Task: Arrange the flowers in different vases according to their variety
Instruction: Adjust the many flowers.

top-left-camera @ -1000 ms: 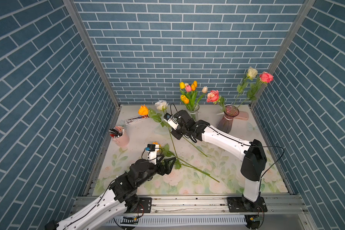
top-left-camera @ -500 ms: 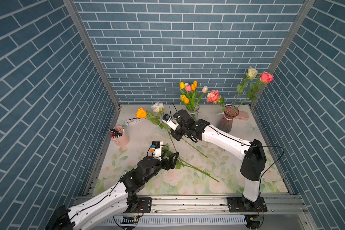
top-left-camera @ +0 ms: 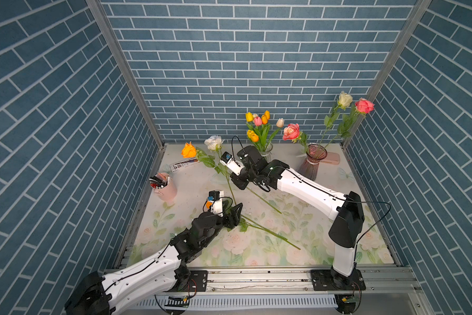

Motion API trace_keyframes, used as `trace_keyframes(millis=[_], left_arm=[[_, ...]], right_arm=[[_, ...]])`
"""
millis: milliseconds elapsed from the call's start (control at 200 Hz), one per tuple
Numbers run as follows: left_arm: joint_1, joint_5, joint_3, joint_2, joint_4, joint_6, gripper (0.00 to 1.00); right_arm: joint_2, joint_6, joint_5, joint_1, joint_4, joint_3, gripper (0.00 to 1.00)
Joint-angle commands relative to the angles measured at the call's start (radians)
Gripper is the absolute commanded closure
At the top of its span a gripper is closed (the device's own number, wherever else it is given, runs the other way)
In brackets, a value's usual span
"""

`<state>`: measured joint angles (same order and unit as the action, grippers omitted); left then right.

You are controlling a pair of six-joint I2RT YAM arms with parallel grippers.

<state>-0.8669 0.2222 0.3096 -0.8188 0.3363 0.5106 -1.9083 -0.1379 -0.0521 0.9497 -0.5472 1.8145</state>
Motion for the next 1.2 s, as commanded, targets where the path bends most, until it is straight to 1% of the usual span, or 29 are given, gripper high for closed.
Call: trace_keyframes(millis=[0, 60, 80, 170, 315, 515, 590, 620, 640, 765, 995, 1010, 1090, 1195], left_arm=[[-0.003, 0.033, -0.003, -0.032, 0.042, -0.03, 0.29], [-0.001, 0.052, -0.001, -0.042, 0.052, -0.039, 0.32], [-0.001, 0.059, 0.002, -0.045, 0.055, -0.043, 0.32], [0.0, 0.09, 0.016, -0.061, 0.055, -0.062, 0.35], [0.006, 0.086, 0.034, -0.1, 0.079, -0.086, 0.41], [0.012, 0.074, 0.053, -0.169, 0.116, -0.094, 0.62], [0.014, 0.076, 0.06, -0.182, 0.124, -0.095, 0.72], [0.014, 0.078, 0.063, -0.185, 0.127, -0.096, 0.8], [0.014, 0.079, 0.066, -0.188, 0.126, -0.097, 0.82], [0.016, 0.075, 0.076, -0.188, 0.123, -0.103, 0.85], [0.016, 0.032, 0.109, -0.164, 0.081, -0.123, 0.96], [0.015, 0.028, 0.112, -0.162, 0.077, -0.125, 0.97], [0.016, 0.007, 0.128, -0.149, 0.056, -0.129, 1.0], [0.014, -0.004, 0.145, -0.121, 0.021, -0.127, 1.0]], right_arm=[[0.019, 0.009, -0.017, 0.001, -0.016, 0.034, 1.0], [0.023, 0.009, -0.017, 0.0, -0.018, 0.035, 1.0], [0.024, 0.009, -0.044, 0.0, -0.02, 0.035, 1.0], [0.029, 0.011, -0.054, 0.0, -0.022, 0.034, 1.0], [0.035, 0.012, -0.064, 0.001, -0.024, 0.035, 1.0], [0.042, 0.015, -0.074, 0.0, -0.028, 0.034, 1.0], [0.046, 0.015, -0.075, 0.0, -0.03, 0.035, 1.0], [0.047, 0.015, -0.074, 0.0, -0.031, 0.033, 1.0], [0.048, 0.014, -0.075, 0.0, -0.031, 0.033, 1.0], [0.052, 0.015, -0.071, 0.0, -0.03, 0.027, 1.0], [0.049, 0.029, -0.029, 0.001, -0.012, -0.015, 1.0], [0.048, 0.03, -0.006, 0.0, -0.008, -0.019, 1.0], [0.048, 0.038, 0.026, 0.0, 0.016, -0.053, 1.0], [0.054, 0.053, 0.063, -0.002, 0.049, -0.095, 1.0]])
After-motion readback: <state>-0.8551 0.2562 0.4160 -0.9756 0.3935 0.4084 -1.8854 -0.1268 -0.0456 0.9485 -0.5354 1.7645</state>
